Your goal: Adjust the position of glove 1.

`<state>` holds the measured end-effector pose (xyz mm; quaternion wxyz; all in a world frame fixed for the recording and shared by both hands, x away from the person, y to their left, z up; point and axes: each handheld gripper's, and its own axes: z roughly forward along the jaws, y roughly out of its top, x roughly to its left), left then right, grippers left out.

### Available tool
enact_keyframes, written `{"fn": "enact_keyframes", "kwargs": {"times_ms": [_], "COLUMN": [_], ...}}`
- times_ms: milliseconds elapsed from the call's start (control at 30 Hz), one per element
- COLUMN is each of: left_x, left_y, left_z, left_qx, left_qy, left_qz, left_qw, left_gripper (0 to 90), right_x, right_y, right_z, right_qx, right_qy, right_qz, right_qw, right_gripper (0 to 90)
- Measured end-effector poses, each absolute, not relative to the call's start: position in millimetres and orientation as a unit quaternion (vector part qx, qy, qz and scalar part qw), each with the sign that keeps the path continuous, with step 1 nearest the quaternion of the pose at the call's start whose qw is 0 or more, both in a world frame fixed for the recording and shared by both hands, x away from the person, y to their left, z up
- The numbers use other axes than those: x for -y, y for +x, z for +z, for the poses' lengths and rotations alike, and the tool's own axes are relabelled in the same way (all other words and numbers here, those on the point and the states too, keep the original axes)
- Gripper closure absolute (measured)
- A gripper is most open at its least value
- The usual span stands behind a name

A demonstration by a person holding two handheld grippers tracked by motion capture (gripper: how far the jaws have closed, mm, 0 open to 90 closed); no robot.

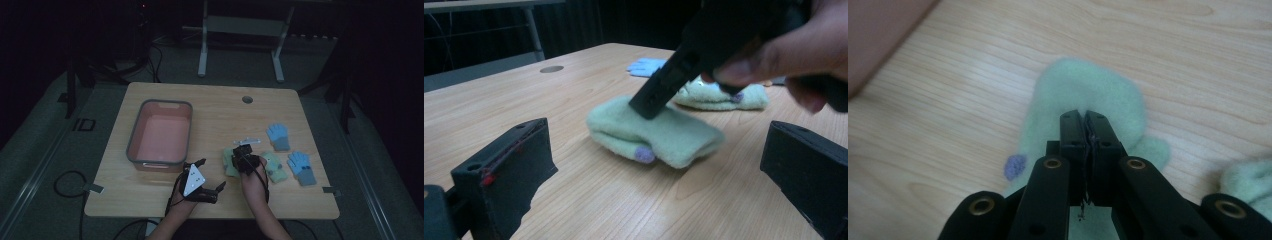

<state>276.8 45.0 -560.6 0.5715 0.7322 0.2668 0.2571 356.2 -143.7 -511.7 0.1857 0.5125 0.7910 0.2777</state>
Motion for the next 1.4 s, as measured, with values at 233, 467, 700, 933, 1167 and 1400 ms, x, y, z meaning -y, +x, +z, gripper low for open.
{"fn": "enact_keyframes", "kwargs": {"times_ms": [233, 467, 700, 933, 1167, 1400], "left_x": [-45, -45, -44, -44, -44, -45], "left_y": [277, 277, 276, 277, 276, 277], "left_z": [-561, -561, -561, -561, -561, -561], "left_qx": [-0.265, -0.266, -0.264, -0.265, -0.264, -0.266], "left_qy": [0.733, 0.733, 0.733, 0.734, 0.734, 0.733], "left_qz": [0.257, 0.256, 0.258, 0.257, 0.258, 0.258], "left_qw": [0.572, 0.571, 0.571, 0.57, 0.57, 0.571], "left_gripper": [0.4, 0.4, 0.4, 0.4, 0.3, 0.4], "right_x": [141, 142, 145, 156, 187, 231], "right_y": [361, 364, 364, 372, 383, 390], "right_z": [-534, -534, -526, -503, -482, -467], "right_qx": [-0.792, -0.797, -0.809, -0.827, -0.842, -0.842], "right_qy": [0.52, 0.517, 0.495, 0.453, 0.409, 0.402], "right_qz": [0.265, 0.264, 0.271, 0.279, 0.3, 0.302], "right_qw": [0.179, 0.168, 0.167, 0.18, 0.186, 0.196], "right_gripper": [83.2, 75.8, 59.3, 57.1, 58.9, 59.3]}}
